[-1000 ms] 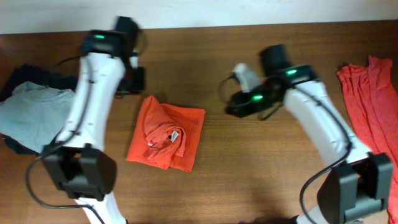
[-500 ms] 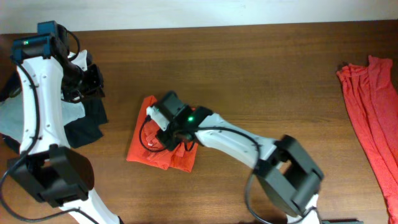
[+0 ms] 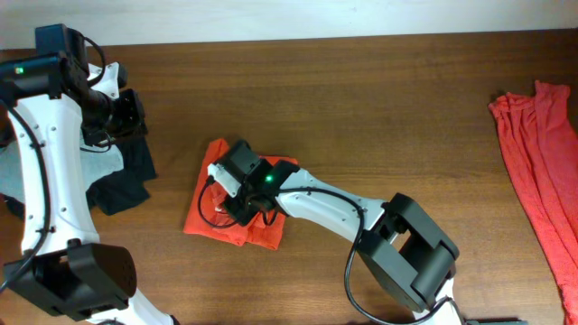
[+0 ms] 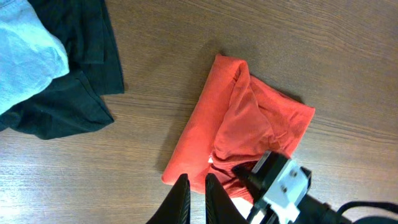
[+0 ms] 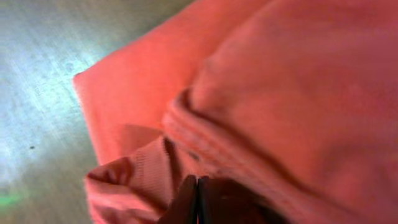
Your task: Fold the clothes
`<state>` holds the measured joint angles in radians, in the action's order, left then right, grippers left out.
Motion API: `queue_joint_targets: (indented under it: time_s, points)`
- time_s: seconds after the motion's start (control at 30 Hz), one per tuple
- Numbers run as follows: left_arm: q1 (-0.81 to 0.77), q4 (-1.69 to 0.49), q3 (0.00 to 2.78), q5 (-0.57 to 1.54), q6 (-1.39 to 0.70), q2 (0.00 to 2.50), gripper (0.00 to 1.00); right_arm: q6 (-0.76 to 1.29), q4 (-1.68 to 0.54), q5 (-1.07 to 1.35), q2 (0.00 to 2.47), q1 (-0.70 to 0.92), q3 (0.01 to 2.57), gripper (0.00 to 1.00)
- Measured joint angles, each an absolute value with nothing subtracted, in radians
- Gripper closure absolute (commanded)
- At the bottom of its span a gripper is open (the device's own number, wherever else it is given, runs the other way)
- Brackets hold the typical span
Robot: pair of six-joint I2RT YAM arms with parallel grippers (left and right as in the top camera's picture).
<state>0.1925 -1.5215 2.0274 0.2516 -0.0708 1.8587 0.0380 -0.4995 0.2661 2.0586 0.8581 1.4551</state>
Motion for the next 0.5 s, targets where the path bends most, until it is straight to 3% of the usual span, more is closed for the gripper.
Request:
queue_joint_targets:
  time_s: [0.27,0.4,0.5]
  points:
    - [0.192,-1.529,2.027,0.251,-0.056,1.859,0.86,0.089,-0.520,0.083,2.058,0.819,1.478,0.96]
    - [0.192,-1.554,2.027,0.251,-0.033,1.859,0.82,0.109,-0.536,0.096,2.057,0.746,1.488,0.76]
    - [0.192,-1.544,2.020,0.251,-0.021,1.858,0.81,0.082,-0.542,0.176,2.045,0.696,1.489,0.74]
